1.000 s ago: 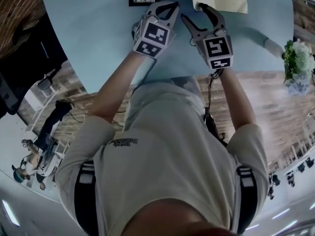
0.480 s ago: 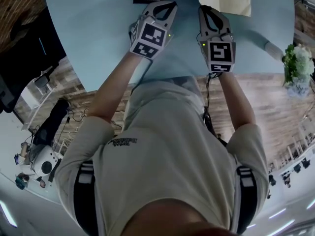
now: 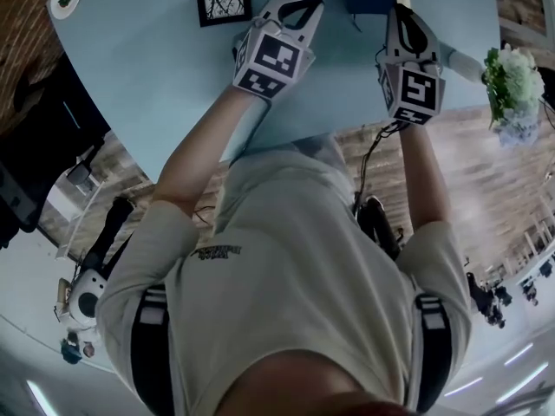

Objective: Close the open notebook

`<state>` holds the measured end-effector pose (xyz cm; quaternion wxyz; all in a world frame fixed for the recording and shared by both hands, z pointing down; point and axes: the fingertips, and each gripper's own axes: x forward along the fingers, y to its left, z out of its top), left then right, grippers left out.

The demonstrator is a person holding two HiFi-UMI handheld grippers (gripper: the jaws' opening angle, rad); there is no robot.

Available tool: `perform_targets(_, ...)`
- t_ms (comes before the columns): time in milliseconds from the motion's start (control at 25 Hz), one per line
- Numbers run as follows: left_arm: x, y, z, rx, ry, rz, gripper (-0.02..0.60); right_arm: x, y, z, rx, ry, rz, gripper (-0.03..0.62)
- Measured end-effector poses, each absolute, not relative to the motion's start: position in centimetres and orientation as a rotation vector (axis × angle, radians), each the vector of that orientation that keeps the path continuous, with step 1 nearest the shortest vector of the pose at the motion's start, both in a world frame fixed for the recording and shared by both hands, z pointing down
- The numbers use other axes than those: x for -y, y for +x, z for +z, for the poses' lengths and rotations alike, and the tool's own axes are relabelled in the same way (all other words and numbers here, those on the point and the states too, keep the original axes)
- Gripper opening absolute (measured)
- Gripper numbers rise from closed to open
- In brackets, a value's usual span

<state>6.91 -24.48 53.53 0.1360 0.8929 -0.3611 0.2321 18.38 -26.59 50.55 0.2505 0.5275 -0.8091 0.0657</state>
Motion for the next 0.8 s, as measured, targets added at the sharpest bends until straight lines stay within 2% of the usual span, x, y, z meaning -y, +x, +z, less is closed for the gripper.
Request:
perform_targets(320,24.8,11.0,57.3,0.928,2.578,0.731,0.008,28.8,24.7,55.7,2.101,1.538,0.302,0.038)
perform_targets(600,24.9,12.5,60.4,0.88,2.532,0.768,0.008,29.7,26.3,60.6,2.036,1.52,0.404,0.052)
perform_targets(800,24.7,12.9,60.2,0.878,2.538,0.783,0.008,30.0,26.5,60.8,2.059,1.574,0.505,0.054)
